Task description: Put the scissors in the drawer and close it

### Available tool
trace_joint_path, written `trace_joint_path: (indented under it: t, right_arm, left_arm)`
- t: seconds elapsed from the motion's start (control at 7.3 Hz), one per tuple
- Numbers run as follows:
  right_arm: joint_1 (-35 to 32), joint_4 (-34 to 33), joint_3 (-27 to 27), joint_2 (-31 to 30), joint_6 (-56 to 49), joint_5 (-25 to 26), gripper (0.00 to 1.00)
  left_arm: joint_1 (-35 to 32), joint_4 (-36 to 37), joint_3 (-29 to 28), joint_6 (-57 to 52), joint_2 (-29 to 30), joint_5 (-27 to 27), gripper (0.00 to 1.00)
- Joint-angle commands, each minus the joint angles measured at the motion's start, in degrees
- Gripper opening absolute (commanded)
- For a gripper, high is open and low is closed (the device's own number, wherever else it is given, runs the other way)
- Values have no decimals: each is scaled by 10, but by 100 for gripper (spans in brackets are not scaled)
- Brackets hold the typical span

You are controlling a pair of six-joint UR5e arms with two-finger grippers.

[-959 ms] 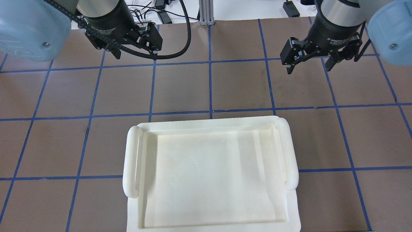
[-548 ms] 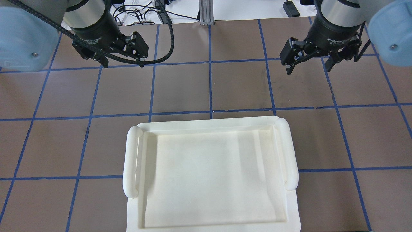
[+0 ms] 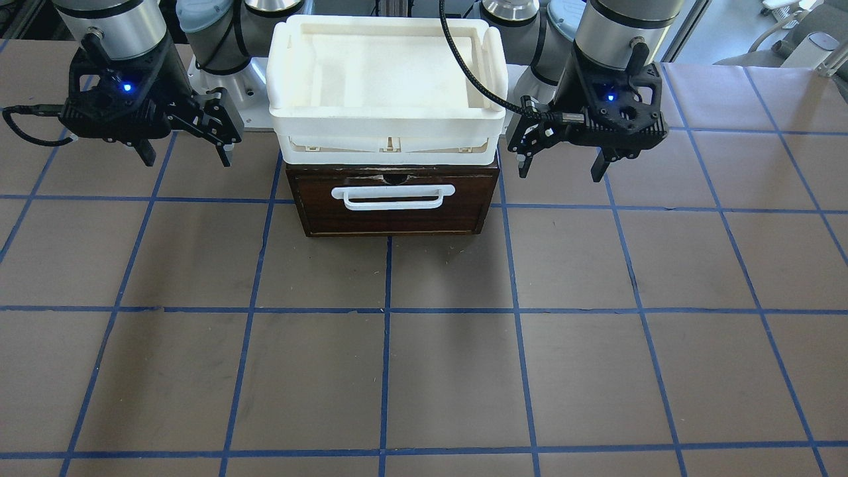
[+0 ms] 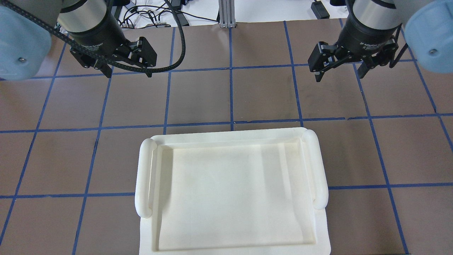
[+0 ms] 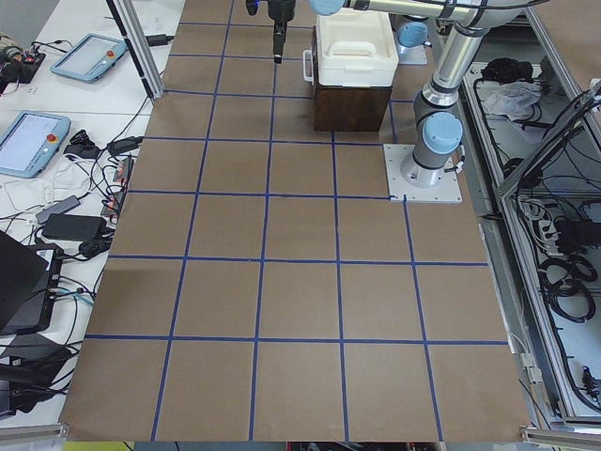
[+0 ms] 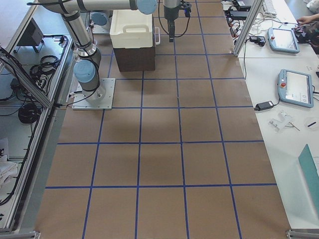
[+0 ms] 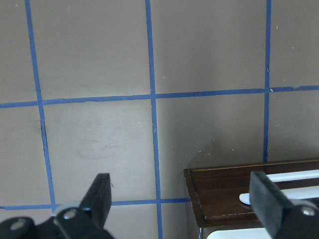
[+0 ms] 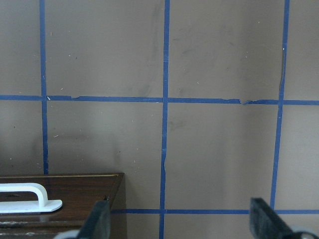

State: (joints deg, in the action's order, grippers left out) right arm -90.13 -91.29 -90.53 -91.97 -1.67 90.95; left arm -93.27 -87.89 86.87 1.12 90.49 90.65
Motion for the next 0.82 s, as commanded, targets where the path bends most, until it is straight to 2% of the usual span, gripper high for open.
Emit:
trace_joint_path:
  t: [0.0,0.68]
  right_arm:
    - [0,0,0,0,0,0,100]
    - [2,1,0,-1,0,5,100]
  left_arm:
    - [-1,-8,0,0,-1,6,100]
    - [1,-10,0,-1,-1,7,100]
